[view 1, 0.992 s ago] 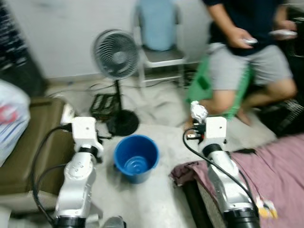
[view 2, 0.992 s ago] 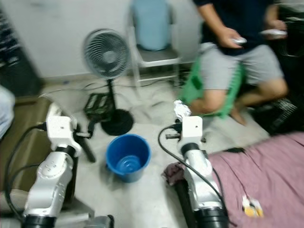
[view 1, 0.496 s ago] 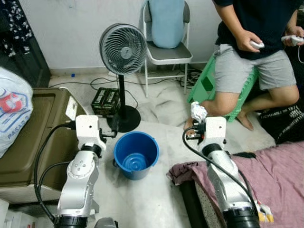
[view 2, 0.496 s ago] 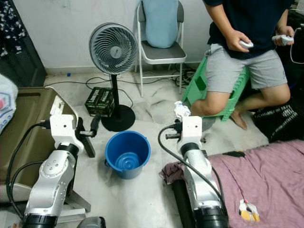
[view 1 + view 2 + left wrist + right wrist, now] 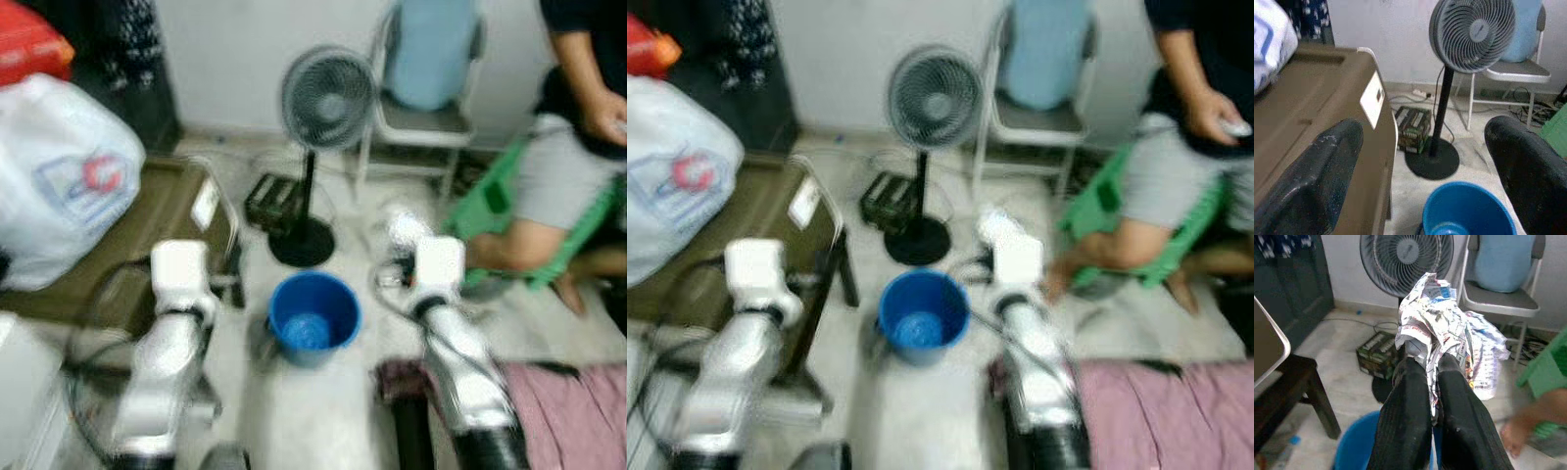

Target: Clean up the room

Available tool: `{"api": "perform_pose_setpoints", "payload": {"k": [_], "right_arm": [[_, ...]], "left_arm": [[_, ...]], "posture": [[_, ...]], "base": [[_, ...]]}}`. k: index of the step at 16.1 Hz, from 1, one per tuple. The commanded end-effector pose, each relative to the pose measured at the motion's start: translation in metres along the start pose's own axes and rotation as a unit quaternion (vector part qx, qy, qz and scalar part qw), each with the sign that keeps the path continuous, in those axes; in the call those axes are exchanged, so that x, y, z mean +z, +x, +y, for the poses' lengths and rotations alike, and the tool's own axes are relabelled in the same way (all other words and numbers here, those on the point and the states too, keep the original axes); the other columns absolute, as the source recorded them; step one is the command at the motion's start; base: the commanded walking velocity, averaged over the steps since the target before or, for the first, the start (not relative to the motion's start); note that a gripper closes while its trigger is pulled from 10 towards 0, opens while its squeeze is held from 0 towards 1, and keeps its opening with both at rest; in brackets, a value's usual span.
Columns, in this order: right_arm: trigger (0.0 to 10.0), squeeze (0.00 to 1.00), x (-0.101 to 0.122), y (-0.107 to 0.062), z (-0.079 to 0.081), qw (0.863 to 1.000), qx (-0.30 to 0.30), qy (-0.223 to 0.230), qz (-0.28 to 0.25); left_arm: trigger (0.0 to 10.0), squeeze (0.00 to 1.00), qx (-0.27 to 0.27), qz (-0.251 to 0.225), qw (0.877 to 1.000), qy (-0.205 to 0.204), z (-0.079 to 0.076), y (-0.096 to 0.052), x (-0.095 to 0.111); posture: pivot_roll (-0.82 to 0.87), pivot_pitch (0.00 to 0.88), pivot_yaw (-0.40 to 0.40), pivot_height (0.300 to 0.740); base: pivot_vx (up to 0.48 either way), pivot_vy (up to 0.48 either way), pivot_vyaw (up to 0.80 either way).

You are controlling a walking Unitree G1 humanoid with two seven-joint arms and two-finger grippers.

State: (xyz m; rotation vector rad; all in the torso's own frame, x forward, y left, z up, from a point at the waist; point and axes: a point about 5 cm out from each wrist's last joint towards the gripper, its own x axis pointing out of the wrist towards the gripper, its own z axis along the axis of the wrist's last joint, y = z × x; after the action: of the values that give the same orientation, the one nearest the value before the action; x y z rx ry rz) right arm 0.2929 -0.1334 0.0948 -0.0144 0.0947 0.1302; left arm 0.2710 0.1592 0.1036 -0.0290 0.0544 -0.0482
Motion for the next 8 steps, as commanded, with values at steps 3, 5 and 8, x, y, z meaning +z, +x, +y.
{"api": "perform_pose_setpoints", "payload": {"k": [3,5,8], "right_arm": [[10.0,0.00,-0.0038,-0.0032,-0.0138,1.000,-0.023,-0.006,0.010],[10.0,0.00,-0.0038,-0.0035,-0.0139,1.000,-0.024,-0.005,0.010],[10.0,0.00,-0.0040,-0.0033,-0.0142,1.000,-0.025,-0.006,0.011]], "left_arm": [[10.0,0.00,-0.015,-0.011,1.000,-0.010,-0.0069,0.0032,0.0060],[10.0,0.00,-0.023,-0.016,0.999,-0.016,-0.0072,0.0027,0.0076],[10.0,0.00,-0.023,-0.016,0.999,-0.017,-0.0085,0.0032,0.0080]], "posture": [[-0.02,0.066,-0.096,0.740],[-0.02,0.068,-0.096,0.740],[-0.03,0.070,-0.097,0.740]], "base": [[0.000,0.000,0.00],[0.144,0.000,0.00],[0.300,0.000,0.00]]}}
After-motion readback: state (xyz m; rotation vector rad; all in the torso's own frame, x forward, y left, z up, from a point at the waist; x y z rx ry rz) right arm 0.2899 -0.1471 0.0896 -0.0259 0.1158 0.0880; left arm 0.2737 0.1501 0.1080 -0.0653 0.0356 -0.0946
